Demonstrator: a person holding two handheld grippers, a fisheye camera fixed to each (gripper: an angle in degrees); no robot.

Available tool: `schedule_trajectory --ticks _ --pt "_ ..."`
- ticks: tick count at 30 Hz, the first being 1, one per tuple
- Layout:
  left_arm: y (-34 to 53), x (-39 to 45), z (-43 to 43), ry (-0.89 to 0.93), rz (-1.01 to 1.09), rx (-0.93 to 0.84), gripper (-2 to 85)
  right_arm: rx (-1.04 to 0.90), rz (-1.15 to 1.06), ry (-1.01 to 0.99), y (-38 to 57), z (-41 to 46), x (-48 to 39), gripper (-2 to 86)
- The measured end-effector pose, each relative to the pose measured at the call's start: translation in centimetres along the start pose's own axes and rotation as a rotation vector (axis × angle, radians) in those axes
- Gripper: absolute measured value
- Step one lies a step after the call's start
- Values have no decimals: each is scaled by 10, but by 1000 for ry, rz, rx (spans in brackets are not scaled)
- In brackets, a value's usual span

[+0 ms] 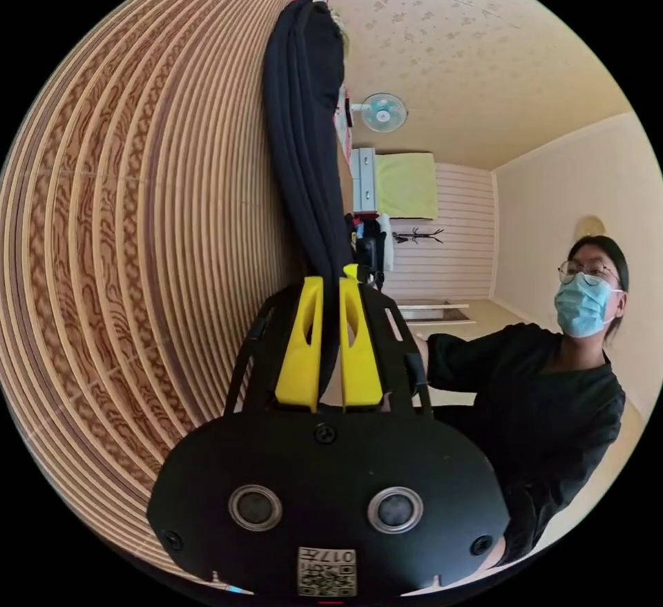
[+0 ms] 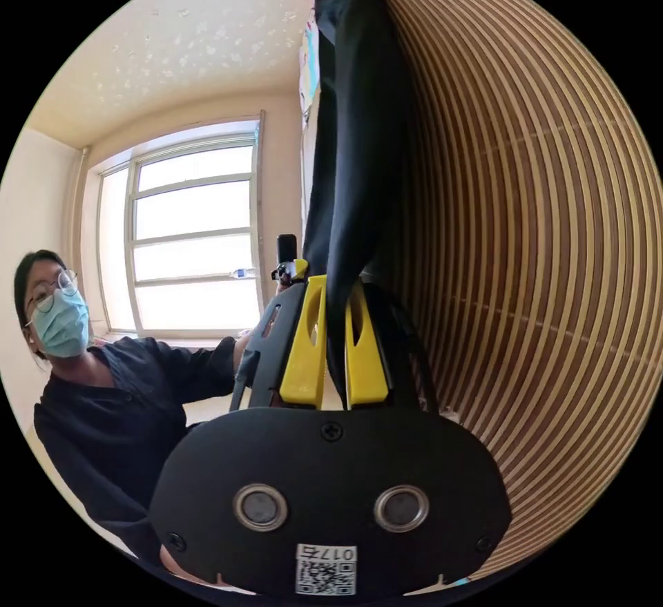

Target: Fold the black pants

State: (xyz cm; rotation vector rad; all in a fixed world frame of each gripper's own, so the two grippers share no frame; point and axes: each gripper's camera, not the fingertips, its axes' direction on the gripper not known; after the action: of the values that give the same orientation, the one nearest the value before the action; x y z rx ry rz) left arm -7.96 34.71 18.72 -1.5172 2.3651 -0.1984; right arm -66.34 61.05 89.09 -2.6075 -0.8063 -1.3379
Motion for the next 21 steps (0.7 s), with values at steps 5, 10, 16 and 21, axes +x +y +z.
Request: schedule_trajectory --ticks 5,10,16,21 --pt "41 86 3 84 182 6 43 39 -77 -157 58 -25 -65 1" --pt "80 197 1 133 367 37 42 82 -212 -194 107 -50 -170 -3" --pt "113 356 -5 212 710 48 42 56 -555 -185 144 -78 -341 -3" --pt "107 455 -20 269 896 156 43 53 -842 -199 149 -89 -465 -1"
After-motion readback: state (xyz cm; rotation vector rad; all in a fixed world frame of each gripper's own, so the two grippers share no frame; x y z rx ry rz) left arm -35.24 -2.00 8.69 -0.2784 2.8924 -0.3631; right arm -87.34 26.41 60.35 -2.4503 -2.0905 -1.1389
